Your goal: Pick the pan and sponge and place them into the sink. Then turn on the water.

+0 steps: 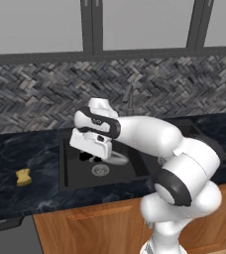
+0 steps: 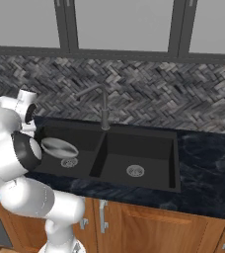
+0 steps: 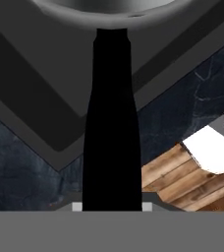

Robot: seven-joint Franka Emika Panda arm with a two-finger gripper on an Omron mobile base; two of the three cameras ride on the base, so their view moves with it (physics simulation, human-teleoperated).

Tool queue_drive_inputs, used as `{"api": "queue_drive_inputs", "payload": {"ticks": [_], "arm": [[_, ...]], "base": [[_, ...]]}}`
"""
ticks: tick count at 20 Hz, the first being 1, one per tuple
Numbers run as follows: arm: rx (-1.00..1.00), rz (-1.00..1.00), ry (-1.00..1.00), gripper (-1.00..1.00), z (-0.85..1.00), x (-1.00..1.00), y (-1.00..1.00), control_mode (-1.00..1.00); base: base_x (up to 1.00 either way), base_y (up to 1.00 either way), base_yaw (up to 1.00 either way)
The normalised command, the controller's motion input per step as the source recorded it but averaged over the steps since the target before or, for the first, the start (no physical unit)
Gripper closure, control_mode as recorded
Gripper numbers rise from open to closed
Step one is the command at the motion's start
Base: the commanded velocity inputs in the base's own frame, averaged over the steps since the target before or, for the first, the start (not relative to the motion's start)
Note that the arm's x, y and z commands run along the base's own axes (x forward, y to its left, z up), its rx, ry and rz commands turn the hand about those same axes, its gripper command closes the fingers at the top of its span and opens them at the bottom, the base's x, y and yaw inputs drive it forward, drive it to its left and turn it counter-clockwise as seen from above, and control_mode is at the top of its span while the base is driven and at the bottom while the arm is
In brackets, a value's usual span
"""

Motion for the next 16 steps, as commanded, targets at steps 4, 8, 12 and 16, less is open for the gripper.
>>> {"api": "queue_drive_inputs", "payload": {"ticks": [4, 8, 12, 16], "arm": [[0.01, 0.02, 0.06, 1.0, -0.14, 0.24, -0.06, -1.0], [0.01, 0.01, 0.07, 1.0, -0.18, 0.25, -0.04, -1.0], [0.0, 0.01, 0.06, 1.0, -0.2, 0.21, 0.0, -1.0], [0.0, 0.01, 0.05, 1.0, -0.24, 0.22, 0.0, -1.0]], "base": [[0.0, 0.0, 0.0], [0.0, 0.0, 0.0], [0.0, 0.0, 0.0], [0.0, 0.0, 0.0]]}}
